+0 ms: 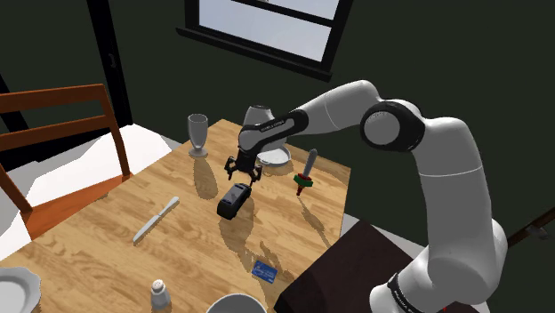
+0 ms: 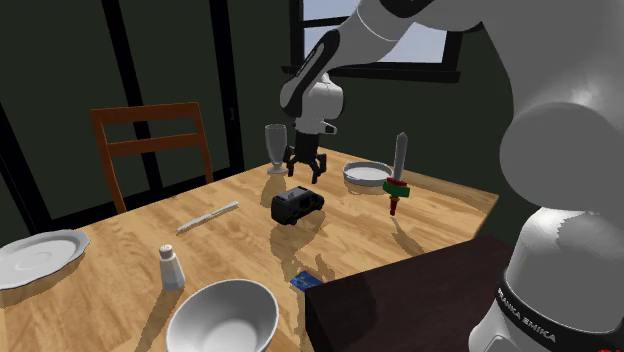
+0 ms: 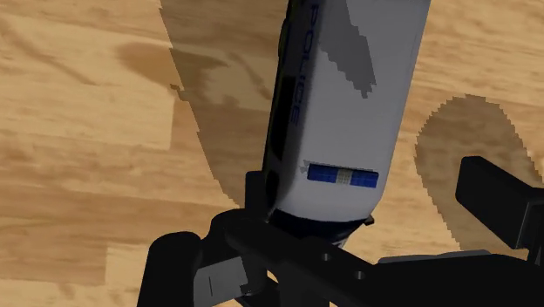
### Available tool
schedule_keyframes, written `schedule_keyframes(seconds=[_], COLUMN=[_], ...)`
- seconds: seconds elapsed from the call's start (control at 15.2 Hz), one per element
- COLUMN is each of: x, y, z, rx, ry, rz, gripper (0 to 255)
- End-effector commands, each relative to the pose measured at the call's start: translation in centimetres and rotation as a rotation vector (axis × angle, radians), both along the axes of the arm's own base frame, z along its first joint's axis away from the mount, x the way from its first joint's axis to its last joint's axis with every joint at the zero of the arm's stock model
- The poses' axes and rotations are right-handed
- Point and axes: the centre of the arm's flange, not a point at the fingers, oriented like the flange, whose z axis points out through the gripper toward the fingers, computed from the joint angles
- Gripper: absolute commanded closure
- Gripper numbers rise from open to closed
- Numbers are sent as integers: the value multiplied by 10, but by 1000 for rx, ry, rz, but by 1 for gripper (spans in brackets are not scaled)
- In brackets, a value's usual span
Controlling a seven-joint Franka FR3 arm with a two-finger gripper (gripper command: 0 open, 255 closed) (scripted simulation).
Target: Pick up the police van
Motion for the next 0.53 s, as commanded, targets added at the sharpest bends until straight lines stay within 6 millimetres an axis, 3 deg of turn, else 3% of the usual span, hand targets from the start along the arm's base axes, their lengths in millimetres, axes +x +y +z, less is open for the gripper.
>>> schedule_keyframes(seconds=[0.0,0.46], x=[5,5], y=[-3,-3], z=[-13,-47], rx=[1,1], ry=[3,3], rz=[-18,-18], gripper=[0,0])
